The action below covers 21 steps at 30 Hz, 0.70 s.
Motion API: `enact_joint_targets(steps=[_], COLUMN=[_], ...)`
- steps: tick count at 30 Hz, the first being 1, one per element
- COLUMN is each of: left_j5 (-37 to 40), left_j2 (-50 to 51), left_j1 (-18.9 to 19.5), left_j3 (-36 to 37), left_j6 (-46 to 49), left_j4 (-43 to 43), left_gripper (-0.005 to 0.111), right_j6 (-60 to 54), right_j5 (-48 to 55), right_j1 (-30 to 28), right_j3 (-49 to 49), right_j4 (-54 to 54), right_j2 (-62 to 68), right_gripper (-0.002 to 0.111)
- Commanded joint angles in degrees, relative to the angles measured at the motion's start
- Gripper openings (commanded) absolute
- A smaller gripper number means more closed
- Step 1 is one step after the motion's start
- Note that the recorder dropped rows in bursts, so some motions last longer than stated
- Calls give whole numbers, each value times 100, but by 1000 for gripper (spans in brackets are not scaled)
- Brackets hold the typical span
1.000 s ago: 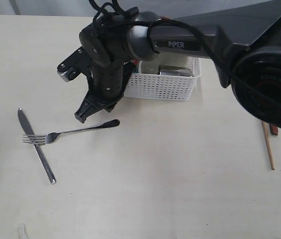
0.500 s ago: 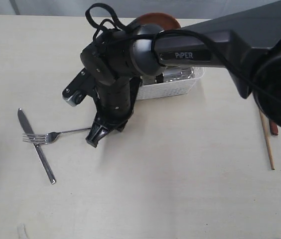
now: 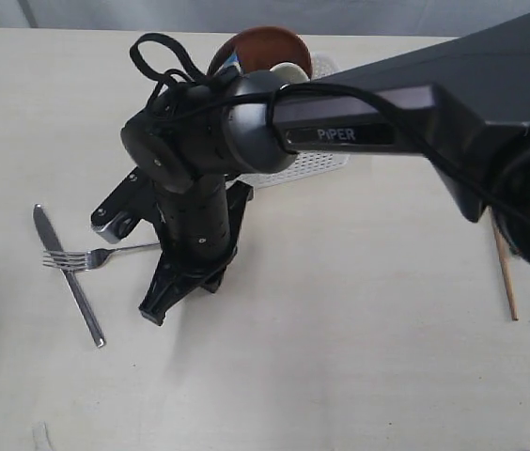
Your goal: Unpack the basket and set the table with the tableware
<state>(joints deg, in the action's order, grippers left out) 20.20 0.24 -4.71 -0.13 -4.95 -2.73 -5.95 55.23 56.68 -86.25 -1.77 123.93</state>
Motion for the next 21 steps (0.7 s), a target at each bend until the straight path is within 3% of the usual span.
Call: enact_joint_targets(steps=[1,10,21], left_j5=[-57,-57,-57], left_j2=[-24,-24,-24], left_j1=[17,17,17], left_j3=[13,13,13], left_j6=[22,22,22], left_j4=[-44,-44,-44], left_gripper=[0,0,0], right_j6=[-127,-1363,-1576], right_j5=[73,337,58], right_j1=[-93,-93,240], right_j3=[-158,-423,-869], right_j4=[-15,1453,1406], right_j2=[-350,-401,243], right_gripper=[-1,-1,-1])
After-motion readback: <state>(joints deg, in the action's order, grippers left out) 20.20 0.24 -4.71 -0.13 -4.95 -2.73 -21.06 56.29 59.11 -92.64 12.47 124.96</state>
